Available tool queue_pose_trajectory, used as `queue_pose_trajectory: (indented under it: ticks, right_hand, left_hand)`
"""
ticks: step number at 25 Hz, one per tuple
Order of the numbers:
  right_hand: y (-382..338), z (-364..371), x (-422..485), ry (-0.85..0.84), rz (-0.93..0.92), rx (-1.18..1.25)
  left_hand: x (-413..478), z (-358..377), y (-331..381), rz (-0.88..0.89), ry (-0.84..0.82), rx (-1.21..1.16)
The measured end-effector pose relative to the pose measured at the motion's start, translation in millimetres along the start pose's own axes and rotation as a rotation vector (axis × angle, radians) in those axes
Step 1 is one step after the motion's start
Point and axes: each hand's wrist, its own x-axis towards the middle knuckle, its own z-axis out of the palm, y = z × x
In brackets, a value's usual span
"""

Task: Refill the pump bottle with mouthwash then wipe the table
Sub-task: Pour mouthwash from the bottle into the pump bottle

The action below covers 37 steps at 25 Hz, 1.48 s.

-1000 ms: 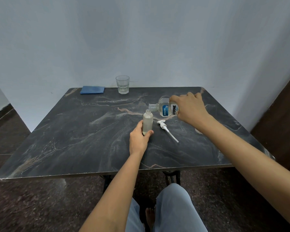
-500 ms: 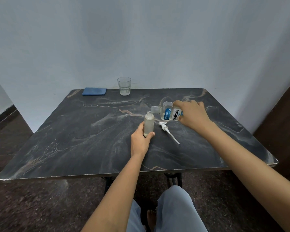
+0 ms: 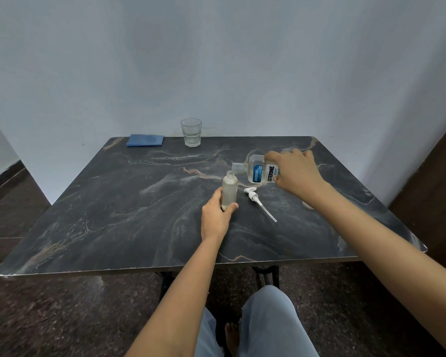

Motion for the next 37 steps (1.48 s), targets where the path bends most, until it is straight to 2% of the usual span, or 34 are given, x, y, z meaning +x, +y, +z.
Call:
queue_pose_trajectory:
  ticks: [37]
  right_hand:
    - [-1.2, -4.9, 5.5, 0.020, -0.033, -0.072]
  left_hand:
    - [-0.9, -1.2, 1.6, 0.013, -0.001, 0.010]
